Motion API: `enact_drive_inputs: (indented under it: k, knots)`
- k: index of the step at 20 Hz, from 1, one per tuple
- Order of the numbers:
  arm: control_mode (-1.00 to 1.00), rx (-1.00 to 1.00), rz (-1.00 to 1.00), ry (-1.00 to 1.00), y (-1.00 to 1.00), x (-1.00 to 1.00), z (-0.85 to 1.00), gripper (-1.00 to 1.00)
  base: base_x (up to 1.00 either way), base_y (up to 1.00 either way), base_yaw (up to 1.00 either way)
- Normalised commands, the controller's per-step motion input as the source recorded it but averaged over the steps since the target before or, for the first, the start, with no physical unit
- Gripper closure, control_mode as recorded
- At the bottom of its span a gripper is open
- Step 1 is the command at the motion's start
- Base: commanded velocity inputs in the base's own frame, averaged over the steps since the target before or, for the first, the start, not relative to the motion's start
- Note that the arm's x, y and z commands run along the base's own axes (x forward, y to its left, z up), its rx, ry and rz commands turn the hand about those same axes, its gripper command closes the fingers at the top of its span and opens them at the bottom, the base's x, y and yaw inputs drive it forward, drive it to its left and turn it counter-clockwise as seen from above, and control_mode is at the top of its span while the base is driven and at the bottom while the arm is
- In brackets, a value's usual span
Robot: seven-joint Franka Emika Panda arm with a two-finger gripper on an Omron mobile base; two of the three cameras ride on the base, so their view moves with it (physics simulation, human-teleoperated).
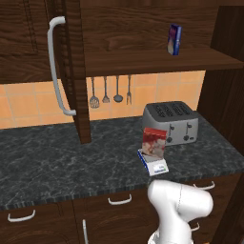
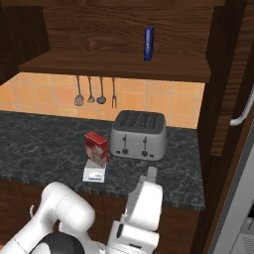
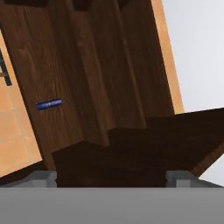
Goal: Pick the cereal and place it on the digital scale for weighing, and close the cabinet.
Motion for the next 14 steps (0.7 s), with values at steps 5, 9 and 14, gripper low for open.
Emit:
enact_drive_inputs:
  k: [5, 9, 14]
  knots:
    - [-1.0, 0.01, -0.03, 0.21, -0.36, 0.12, 0.0, -1.0, 0.0, 0.0, 0.0]
    - [-1.0, 0.01, 0.0, 0.01, -0.4, 0.03, -0.09, -1.0, 0.0, 0.0, 0.0]
    - [-1.0, 0.03, 0.0, 0.01, -0.47, 0.04, -0.16, -1.0, 0.0, 0.0, 0.0]
